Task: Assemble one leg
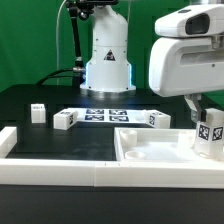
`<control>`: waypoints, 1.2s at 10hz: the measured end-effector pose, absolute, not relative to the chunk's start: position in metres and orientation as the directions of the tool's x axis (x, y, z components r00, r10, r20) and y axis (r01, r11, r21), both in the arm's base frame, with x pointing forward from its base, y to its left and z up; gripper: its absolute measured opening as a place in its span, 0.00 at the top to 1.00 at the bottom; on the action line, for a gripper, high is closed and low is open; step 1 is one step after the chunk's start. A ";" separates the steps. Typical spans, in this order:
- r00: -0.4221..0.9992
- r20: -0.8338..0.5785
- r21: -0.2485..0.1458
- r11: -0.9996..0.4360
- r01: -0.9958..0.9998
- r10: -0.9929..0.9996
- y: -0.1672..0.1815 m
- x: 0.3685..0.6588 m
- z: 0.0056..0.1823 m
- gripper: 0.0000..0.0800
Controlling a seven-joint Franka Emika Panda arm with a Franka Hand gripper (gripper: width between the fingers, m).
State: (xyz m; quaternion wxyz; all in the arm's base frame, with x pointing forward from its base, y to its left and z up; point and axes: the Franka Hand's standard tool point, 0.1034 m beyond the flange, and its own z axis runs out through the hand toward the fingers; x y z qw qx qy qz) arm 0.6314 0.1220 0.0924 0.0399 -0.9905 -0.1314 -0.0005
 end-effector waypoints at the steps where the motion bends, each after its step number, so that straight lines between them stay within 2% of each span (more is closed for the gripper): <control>1: 0.966 0.012 -0.079 -0.962 0.260 0.260 0.122 0.631 0.092 0.64; 5: 0.981 0.007 -0.081 -0.978 0.194 0.194 0.121 0.632 0.092 0.64; 8: 0.994 -0.018 -0.096 -0.990 -0.106 -0.105 0.118 0.632 0.091 0.64; 12: 0.857 -0.052 -0.071 -0.854 -0.515 -0.512 0.117 0.631 0.091 0.64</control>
Offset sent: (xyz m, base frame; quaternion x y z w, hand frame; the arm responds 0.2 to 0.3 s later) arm 0.0000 0.0000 0.0000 0.0000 0.0000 0.0000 1.0000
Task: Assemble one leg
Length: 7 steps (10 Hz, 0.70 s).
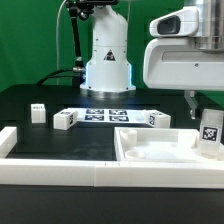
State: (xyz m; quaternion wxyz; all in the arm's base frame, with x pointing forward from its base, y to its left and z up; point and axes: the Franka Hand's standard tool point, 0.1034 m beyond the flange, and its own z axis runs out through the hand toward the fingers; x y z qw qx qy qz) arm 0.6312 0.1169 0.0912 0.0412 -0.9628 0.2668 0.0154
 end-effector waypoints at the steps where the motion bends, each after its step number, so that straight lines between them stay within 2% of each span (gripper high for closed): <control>1: 0.808 -0.055 -0.064 -0.805 -0.589 -0.587 0.117 0.631 0.091 0.64; 3: 0.709 -0.061 -0.052 -0.707 -0.705 -0.702 0.116 0.631 0.091 0.64; 7: 0.391 -0.071 -0.018 -0.391 -0.920 -0.918 0.120 0.630 0.092 0.64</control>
Offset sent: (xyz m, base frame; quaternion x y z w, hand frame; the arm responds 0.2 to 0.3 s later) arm -0.0056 0.0077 0.0003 -0.0069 -0.0024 0.2643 0.9644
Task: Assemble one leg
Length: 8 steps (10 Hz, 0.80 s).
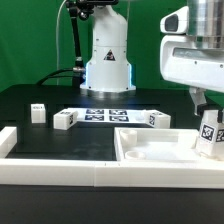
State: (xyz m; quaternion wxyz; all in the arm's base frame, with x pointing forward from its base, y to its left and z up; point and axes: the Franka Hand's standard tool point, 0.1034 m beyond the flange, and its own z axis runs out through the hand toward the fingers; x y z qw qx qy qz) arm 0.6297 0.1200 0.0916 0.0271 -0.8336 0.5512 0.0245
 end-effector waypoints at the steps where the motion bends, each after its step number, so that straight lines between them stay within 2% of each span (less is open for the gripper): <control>1: 0.332 -0.073 -0.015 -0.332 -0.943 -0.940 0.120 0.630 0.092 0.64; 4: 0.286 -0.078 -0.013 -0.286 -0.958 -0.955 0.121 0.630 0.092 0.62; 5: 0.307 -0.078 -0.015 -0.307 -0.952 -0.949 0.121 0.630 0.092 0.41; 6: 0.327 -0.078 -0.016 -0.327 -0.945 -0.942 0.122 0.630 0.092 0.41; 7: 0.336 -0.078 -0.017 -0.335 -0.942 -0.939 0.122 0.630 0.092 0.23; 8: 0.367 -0.077 -0.019 -0.367 -0.930 -0.927 0.123 0.629 0.092 0.20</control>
Offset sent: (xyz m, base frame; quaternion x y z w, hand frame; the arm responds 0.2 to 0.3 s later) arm 0.0000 0.0000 0.0000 0.0000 0.0000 0.0650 0.9979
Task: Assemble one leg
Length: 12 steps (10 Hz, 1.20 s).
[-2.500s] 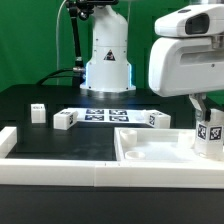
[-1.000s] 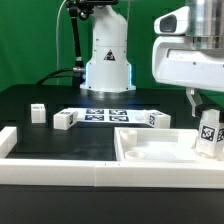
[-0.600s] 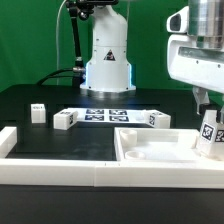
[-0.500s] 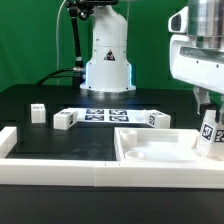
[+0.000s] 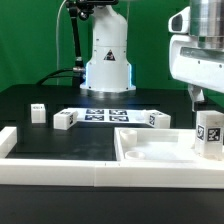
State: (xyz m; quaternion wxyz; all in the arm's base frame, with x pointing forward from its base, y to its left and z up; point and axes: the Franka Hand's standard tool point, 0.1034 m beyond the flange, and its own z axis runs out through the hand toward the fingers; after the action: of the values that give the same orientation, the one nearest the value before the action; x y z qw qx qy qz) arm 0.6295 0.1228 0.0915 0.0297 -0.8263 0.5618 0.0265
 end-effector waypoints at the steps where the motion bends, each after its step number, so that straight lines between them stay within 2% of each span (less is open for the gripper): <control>1: 0.468 -0.075 -0.027 -0.467 -0.884 -0.881 0.123 0.629 0.091 0.19; 3: 0.666 -0.066 -0.044 -0.664 -0.746 -0.743 0.121 0.630 0.091 0.19; 6: 0.851 -0.049 -0.058 -0.849 -0.525 -0.523 0.119 0.630 0.090 0.19; 9: 0.959 -0.034 -0.062 -0.957 -0.284 -0.282 0.120 0.628 0.086 0.19; 12: 0.995 -0.022 -0.067 -0.993 -0.100 -0.099 0.119 0.628 0.086 0.19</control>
Offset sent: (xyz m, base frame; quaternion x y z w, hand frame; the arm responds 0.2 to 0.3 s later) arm 0.0059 -0.0057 -0.0003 0.0020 0.0068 -0.2003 0.9797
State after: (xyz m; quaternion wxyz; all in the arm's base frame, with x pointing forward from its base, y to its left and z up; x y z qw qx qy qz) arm 0.6281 0.1193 0.0856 0.0340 -0.9981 0.0498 0.0094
